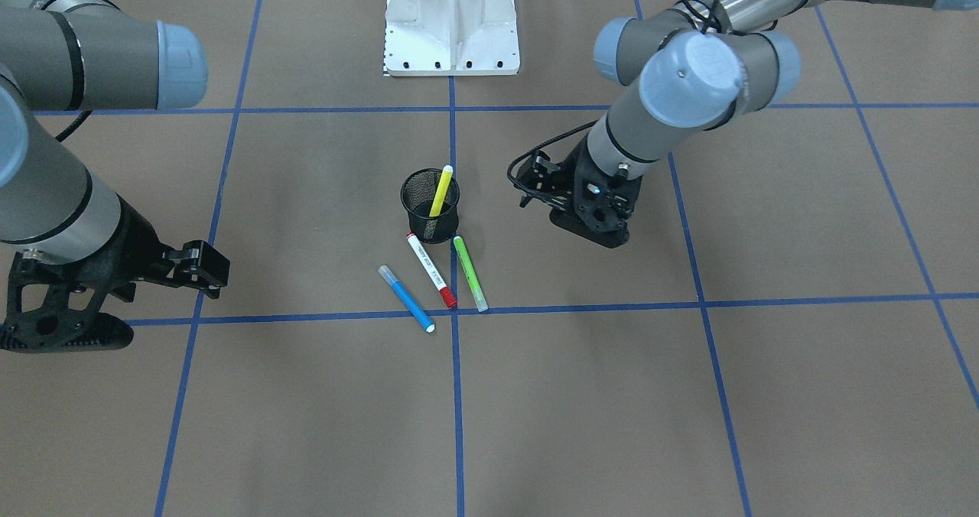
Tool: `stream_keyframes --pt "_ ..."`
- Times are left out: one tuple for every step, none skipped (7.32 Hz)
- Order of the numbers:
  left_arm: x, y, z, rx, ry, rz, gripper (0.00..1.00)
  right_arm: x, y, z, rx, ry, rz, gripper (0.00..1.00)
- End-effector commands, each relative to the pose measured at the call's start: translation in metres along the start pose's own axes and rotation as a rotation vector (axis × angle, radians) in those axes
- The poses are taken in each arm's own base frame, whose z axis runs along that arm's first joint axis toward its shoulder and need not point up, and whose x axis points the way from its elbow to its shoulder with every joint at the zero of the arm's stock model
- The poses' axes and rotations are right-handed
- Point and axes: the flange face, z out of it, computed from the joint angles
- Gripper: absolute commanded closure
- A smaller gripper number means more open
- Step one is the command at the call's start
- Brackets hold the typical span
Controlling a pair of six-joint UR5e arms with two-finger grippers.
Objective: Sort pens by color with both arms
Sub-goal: 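Raise the right gripper away while the left gripper moves over the cup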
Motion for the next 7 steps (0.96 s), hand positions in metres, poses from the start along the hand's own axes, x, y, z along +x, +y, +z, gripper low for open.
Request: stream_keyframes --pt "0.069 0.005 0.012 0.058 -0.008 0.096 0.02 0.018 -0.006 -0.008 0.003 -0.003 0.037 0.05" --pt "0.086 0.009 0.014 0.052 0.010 0.116 0.02 0.050 -0.008 -0.002 -0.022 -0.012 0.088 0.05" --pt "0.099 0.019 0.026 0.033 0.018 0.128 0.02 0.087 -0.013 0.000 -0.022 0.004 0.133 0.05" --pt "0.111 0.026 0.032 0.021 0.029 0.140 0.03 0.110 -0.025 -0.007 -0.019 0.005 0.174 0.05" --pt "0.121 0.036 0.044 0.002 0.035 0.154 0.05 0.123 -0.030 -0.009 -0.018 0.010 0.196 0.05" --pt "0.128 0.044 0.054 0.007 0.024 0.167 0.10 0.127 -0.032 -0.010 -0.019 0.008 0.204 0.04" --pt "0.134 0.053 0.064 -0.007 0.021 0.174 0.17 0.131 -0.033 -0.013 -0.027 -0.011 0.222 0.03"
